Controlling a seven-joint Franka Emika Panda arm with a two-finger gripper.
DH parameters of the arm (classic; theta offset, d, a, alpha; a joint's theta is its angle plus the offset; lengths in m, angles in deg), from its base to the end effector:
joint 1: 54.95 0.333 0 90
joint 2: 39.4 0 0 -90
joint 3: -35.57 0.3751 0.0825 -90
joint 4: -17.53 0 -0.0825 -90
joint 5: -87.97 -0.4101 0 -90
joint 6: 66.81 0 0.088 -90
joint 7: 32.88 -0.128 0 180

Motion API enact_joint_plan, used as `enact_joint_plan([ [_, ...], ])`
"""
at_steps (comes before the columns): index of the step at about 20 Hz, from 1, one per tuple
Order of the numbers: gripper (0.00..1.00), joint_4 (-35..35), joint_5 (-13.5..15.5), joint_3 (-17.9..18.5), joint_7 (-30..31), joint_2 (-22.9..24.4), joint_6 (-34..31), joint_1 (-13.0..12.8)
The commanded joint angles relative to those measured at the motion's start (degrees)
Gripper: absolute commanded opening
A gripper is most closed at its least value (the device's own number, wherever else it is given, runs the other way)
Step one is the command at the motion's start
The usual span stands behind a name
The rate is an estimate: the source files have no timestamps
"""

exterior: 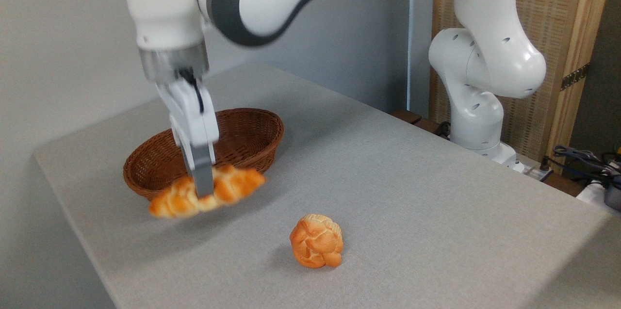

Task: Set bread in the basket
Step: 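Lift the croissant and carry it over the wicker basket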

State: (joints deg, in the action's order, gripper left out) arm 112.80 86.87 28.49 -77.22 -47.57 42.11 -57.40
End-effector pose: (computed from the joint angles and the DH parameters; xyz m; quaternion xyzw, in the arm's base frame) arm 0.6447 -0.1016 0.5591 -0.8897 0.4539 -0.0460 0.0149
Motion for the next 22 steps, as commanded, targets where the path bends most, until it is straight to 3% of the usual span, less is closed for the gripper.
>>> enact_joint_plan([
  [1,0.26,-5.00,4.52,-1.09,2.84,-0.27,-7.49,-0.62],
  [2,0.35,-4.92,5.92,-3.27,6.16,-0.10,-7.49,-0.62],
  [3,0.39,-4.92,6.10,-4.51,8.11,-0.09,-7.41,-0.62],
  [4,0.51,-4.92,5.85,-6.62,11.17,-0.27,-7.23,-0.54],
  [5,0.63,-4.92,5.67,-7.59,12.25,-0.53,-7.06,-0.54],
  [7,0.77,-4.83,5.49,-11.19,13.13,-2.02,-6.88,-0.54],
  [8,1.00,-4.83,5.49,-11.90,13.22,-2.55,-6.70,-0.62],
  [17,1.00,-4.65,6.37,-13.49,17.88,-4.66,0.50,-0.89],
  [22,1.00,-4.39,6.28,-13.58,17.88,-5.02,0.51,-0.89],
])
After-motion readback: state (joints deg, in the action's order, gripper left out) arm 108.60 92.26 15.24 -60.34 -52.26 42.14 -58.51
